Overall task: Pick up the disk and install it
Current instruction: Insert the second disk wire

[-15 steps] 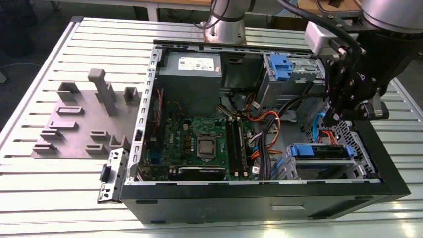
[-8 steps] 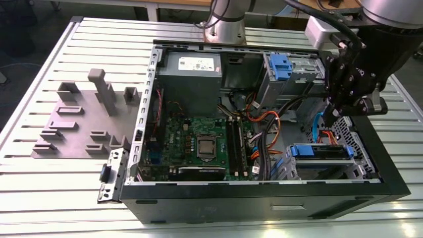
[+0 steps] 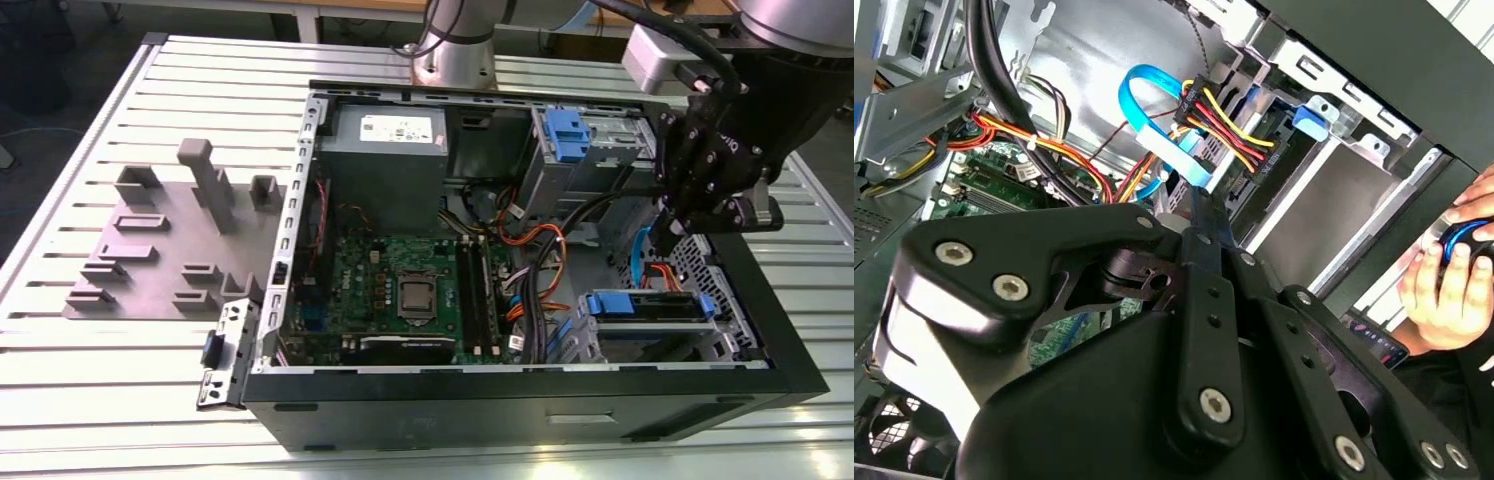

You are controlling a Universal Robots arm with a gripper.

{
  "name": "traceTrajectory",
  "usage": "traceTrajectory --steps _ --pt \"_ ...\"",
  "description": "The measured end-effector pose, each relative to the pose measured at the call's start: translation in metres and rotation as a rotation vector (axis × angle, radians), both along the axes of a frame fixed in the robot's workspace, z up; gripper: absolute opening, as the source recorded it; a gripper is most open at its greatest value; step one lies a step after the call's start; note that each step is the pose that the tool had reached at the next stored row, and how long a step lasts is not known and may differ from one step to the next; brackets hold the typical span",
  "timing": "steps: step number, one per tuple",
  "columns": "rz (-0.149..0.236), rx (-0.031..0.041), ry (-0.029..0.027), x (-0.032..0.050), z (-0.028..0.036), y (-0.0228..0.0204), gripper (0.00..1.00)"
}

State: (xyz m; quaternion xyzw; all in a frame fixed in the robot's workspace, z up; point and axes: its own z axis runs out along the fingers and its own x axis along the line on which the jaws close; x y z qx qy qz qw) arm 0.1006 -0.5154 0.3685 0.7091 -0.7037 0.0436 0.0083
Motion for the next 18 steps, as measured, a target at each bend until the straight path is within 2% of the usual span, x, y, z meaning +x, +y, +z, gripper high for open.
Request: traceTrajectory --steps 9,11,12,18 --pt "0.000 -0.0003 0.0001 0.0000 0.0000 0.0000 0.11" --pt "0.000 -0.0003 0.0001 0.0001 0.0001 0.0001 0.11" --pt "0.000 -0.0003 0.0001 0.0001 0.0004 0.0002 0.17" --pt "-0.002 -0.0003 0.0013 0.0009 0.0007 0.0006 0.17"
